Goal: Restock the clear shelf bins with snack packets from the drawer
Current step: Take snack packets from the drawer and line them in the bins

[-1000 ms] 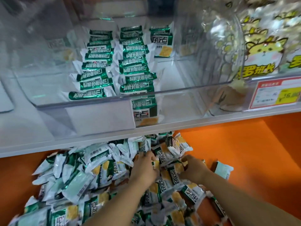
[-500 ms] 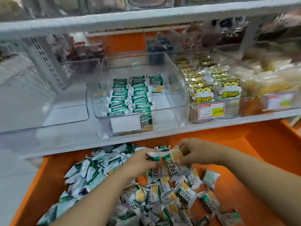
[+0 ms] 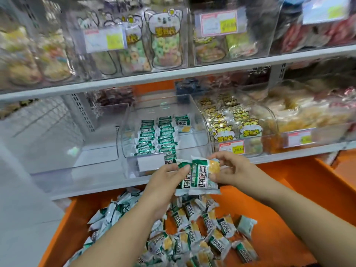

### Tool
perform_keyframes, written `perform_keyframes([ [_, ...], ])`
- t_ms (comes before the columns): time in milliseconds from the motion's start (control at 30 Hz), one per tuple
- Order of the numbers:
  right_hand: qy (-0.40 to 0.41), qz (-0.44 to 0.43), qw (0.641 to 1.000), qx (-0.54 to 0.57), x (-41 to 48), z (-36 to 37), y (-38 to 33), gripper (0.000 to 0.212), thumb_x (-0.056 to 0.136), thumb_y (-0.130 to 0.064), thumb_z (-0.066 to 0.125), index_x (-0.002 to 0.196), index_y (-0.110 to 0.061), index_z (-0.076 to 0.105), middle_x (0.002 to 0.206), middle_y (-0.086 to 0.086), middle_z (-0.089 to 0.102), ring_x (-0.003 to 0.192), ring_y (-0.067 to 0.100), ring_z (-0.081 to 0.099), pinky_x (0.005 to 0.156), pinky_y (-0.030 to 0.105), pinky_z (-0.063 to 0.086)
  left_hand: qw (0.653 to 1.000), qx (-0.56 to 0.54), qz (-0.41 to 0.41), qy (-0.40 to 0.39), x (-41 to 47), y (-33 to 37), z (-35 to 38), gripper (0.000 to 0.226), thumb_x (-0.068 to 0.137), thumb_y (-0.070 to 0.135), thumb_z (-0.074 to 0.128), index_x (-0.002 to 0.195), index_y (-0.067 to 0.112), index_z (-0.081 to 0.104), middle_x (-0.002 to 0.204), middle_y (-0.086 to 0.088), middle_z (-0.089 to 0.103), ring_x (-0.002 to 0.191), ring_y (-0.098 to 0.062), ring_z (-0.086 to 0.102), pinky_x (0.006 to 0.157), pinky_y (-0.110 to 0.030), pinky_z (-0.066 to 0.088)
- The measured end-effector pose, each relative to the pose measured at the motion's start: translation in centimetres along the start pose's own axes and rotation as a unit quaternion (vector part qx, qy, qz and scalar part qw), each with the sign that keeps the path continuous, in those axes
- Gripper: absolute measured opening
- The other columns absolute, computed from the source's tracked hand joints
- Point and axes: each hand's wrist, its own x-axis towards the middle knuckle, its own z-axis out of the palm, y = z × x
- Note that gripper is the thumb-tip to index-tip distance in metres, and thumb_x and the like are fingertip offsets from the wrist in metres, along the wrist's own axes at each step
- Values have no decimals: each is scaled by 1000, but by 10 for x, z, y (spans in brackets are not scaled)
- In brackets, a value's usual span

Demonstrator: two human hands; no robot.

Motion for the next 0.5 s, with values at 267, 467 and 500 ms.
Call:
perform_keyframes([
  [267,28,-47,995,84,13,3,-7,31,79,-7,73,104,-15,58,80,1,67,55,5,60,54,15,48,987,118,110,-9,-7,25,7,83,54,71,64,123,28,48,118,15,61,111,-3,58,98,-29,47],
  [467,120,-149,981,-24,48,-9,-10,9,87,-29,65,95,-29,67,73,-11,57,59,1,48,56,13,38,975,163,153,11,27,52,-6,94,56,51,84,136,19,45,120,7,63,106,-10,62,93,-39,52],
  [500,140,-168,974,-60,55,-14,-9,13,89,-29,62,101,-29,67,85,-10,58,71,-1,52,64,9,39,973,166,159,20,35,56,-8,89,58,48,85,134,19,48,118,6,64,104,-11,63,92,-42,52],
])
